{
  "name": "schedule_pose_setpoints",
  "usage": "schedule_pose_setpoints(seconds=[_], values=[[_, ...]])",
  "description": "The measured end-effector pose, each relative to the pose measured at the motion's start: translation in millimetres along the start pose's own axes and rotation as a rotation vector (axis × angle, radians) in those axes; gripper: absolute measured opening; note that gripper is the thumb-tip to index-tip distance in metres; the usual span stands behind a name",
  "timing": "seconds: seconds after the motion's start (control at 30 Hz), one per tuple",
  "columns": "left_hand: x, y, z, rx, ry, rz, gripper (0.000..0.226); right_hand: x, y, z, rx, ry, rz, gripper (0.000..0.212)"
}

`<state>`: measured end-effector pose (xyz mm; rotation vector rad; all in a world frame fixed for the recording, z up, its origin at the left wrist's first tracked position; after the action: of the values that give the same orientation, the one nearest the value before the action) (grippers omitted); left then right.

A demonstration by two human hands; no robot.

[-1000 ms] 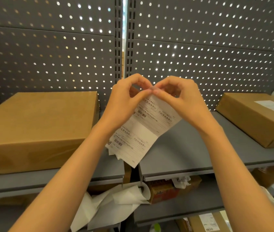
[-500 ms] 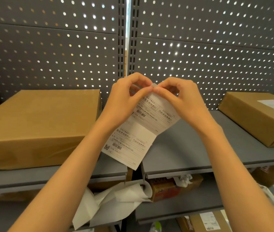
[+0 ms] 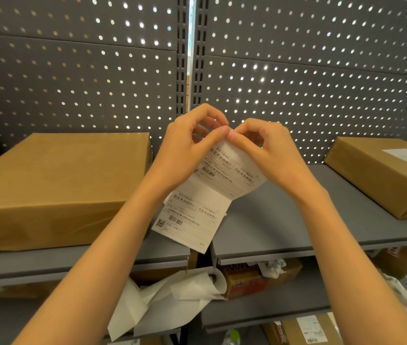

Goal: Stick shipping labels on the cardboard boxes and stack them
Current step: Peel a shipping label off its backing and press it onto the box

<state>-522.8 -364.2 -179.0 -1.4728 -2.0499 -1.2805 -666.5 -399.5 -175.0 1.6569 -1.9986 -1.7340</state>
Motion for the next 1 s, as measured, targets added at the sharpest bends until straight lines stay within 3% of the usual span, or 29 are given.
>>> schedule_pose_setpoints(seconds=[0.53, 0.73, 1.0], values=[[-6.6, 1.9, 2.1, -0.054, 0.028, 0.043, 0.004, -0.9, -5.5, -1.7, -0.076, -0.024, -0.014, 0.037], [-10.1, 7.0, 2.2, 0.069, 0.067, 0.075, 0.006, -2.3, 1.1, 4.5, -0.123, -0.088, -0.370, 0.049], [-15.1, 13.7, 0.6, 0.194, 0.107, 0.180, 0.006, 10.4, 0.4, 4.8, -0.120, -0.119, -0.441, 0.033]])
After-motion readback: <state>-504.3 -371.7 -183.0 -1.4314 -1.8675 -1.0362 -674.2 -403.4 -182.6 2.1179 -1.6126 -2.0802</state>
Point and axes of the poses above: each hand's wrist, its own z-axis away from the middle knuckle, its own y-axis out of the back of the hand, x = y × z, the point moved 4 cm from there along -z, towards the middle knuckle, and after that the axes turned 15 degrees about -x, right-handed, at the moved point
